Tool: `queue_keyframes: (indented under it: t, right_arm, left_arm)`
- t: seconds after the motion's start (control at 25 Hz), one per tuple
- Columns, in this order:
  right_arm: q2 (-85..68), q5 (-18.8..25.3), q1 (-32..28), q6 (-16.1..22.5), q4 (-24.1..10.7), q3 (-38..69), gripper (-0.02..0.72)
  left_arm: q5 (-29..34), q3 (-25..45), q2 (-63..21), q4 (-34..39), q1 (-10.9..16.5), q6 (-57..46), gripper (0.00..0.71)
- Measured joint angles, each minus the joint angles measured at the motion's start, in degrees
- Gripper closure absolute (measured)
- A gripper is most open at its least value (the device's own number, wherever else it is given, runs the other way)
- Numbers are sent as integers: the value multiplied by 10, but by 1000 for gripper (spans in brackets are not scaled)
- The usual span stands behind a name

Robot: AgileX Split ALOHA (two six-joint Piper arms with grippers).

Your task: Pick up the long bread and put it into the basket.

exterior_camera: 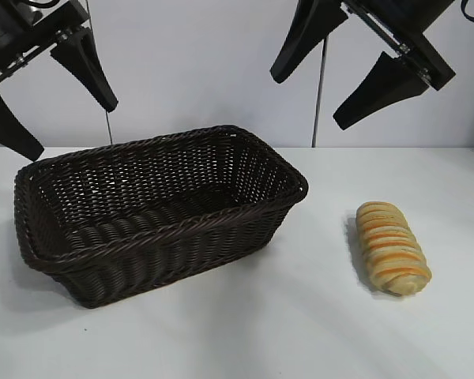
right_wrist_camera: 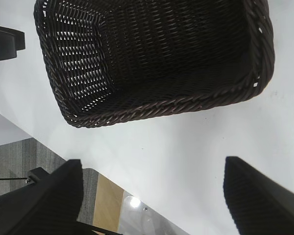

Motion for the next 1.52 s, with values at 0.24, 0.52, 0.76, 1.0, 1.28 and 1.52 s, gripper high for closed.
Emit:
queue_keyframes:
  t: [0.24,0.52,0.76,1.0,1.28,1.52]
  right_arm:
    - [0,0,0,0,0,0,155]
    - [0,0,0,0,0,0,155]
    - [0,0,0,0,0,0,155]
    - [0,0,0,0,0,0,155]
    - [0,0,0,0,0,0,155]
    - [0,0,0,0,0,0,155]
  left_arm:
    - [0,0,0,0,0,0,23]
    - [0,0,0,0,0,0,23]
    - [-3,0,0,0,0,0,23]
    - [-27,0,0,0,0,0,23]
    - [-30,0,0,-3,0,-7,23]
    - [-31,0,0,-6,0,-7,23]
